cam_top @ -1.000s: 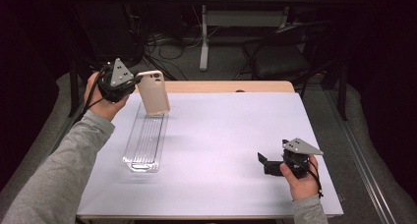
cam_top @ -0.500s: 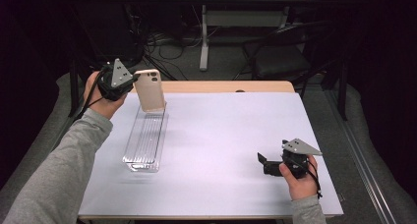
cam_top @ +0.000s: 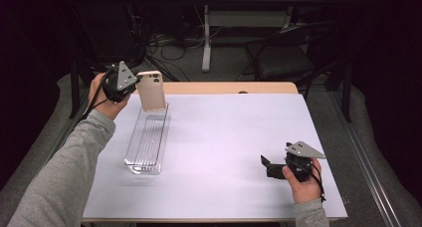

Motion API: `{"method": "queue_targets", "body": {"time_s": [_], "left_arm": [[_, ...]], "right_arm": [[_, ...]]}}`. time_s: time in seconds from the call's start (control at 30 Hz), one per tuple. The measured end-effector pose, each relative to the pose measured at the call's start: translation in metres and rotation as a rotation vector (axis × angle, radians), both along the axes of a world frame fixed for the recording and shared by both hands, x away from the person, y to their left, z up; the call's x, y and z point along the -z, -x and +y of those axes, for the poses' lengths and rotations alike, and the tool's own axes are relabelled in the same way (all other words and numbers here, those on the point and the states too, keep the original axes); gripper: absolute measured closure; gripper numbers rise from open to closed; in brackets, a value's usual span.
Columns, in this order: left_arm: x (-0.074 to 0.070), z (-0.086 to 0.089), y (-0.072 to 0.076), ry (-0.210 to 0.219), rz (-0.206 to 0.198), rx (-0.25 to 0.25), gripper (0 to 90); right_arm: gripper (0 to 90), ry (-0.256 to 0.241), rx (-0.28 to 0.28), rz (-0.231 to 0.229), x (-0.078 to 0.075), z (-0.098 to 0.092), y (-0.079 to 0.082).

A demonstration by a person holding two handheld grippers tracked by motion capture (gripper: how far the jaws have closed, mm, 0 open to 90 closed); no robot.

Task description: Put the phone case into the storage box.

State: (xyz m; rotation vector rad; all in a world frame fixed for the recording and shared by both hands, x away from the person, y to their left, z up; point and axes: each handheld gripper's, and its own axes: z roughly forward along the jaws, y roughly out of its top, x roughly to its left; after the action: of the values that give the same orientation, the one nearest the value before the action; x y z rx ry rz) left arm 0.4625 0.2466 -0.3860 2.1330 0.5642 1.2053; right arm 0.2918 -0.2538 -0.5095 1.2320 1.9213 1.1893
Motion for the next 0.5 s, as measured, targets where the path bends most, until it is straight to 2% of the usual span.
{"method": "queue_targets", "body": {"time_s": [0.5], "left_arm": [[0.020, -0.004, -0.006, -0.030, -0.015, -0.019, 78.9]], "right_arm": [[1.1, 0.008, 0.004, 0.004, 0.000, -0.002, 0.000]]}}
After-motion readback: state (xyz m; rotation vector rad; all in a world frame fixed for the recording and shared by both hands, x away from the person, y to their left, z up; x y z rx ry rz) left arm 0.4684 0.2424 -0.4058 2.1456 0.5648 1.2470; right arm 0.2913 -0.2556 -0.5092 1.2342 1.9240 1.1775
